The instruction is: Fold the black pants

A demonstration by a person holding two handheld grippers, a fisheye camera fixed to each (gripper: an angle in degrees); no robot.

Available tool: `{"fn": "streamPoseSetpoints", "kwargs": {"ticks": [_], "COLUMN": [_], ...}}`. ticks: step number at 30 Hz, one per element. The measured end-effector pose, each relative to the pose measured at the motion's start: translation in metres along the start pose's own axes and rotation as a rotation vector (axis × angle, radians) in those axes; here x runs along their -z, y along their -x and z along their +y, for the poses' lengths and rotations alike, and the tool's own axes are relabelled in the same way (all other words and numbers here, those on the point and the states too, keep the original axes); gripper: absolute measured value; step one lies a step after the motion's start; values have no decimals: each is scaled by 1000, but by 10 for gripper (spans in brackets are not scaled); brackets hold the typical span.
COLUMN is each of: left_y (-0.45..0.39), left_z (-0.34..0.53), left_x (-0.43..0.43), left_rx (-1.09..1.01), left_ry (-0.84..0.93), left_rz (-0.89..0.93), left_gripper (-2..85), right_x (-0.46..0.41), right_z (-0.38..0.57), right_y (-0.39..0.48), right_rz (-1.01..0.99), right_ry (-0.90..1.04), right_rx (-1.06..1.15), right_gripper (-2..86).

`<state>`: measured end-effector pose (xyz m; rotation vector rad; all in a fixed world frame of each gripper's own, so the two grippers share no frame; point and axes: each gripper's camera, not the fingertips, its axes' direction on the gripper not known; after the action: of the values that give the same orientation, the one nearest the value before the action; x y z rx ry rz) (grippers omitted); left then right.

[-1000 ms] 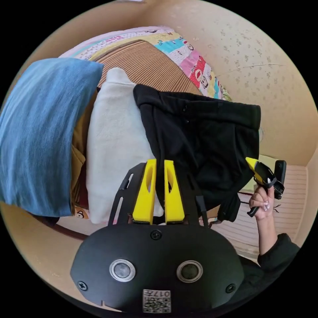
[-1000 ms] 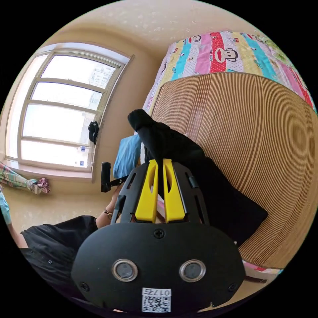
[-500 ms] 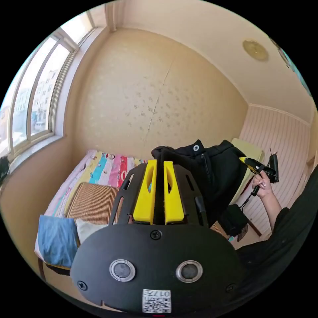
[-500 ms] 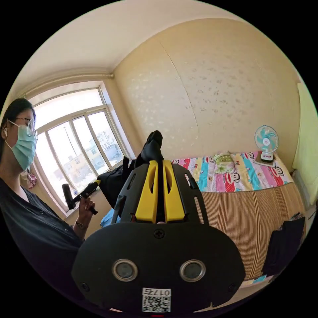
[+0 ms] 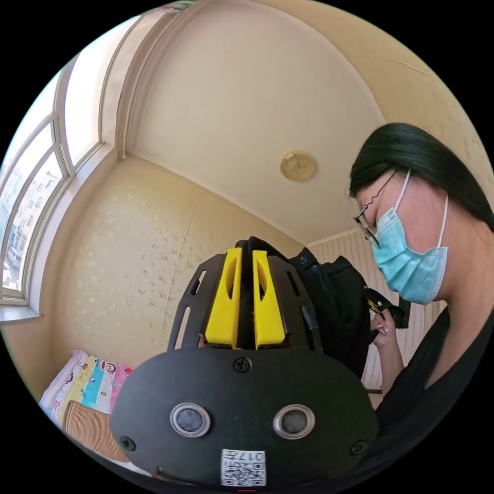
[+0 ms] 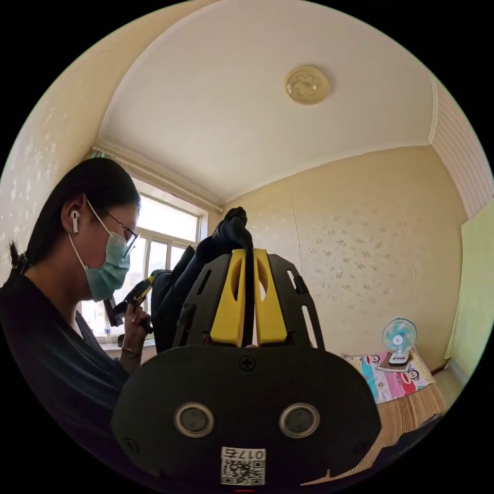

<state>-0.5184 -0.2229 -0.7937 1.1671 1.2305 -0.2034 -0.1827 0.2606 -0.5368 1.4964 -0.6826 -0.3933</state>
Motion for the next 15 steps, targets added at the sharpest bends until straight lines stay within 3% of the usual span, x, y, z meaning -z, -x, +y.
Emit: {"fn": "streamPoseSetpoints", "kwargs": {"ticks": [3,8,11,13,15], "left_y": [-19,31,111,203,258], "left_z": [27,106,176,242,288], "left_x": [-20,-139,-283,-376,-395], "left_rx": [-71,-61,-95,34,136], "left_ry": [12,252,498,752,873], "left_rz": [-108,-286,-381,-434,-526], "left_gripper": [42,42,45,52,56], "right_x": [-20,-126,-251,-321,-370], "right_z": [-6,13,30,48,80], "right_y": [-22,-118,-203,-251,-293], "right_rz": [61,155,301,388,502], "right_ry": [29,229,430,574,728], "right_rx": [74,-24,-60,-88,-107], "right_gripper": [27,32,43,60,77]}}
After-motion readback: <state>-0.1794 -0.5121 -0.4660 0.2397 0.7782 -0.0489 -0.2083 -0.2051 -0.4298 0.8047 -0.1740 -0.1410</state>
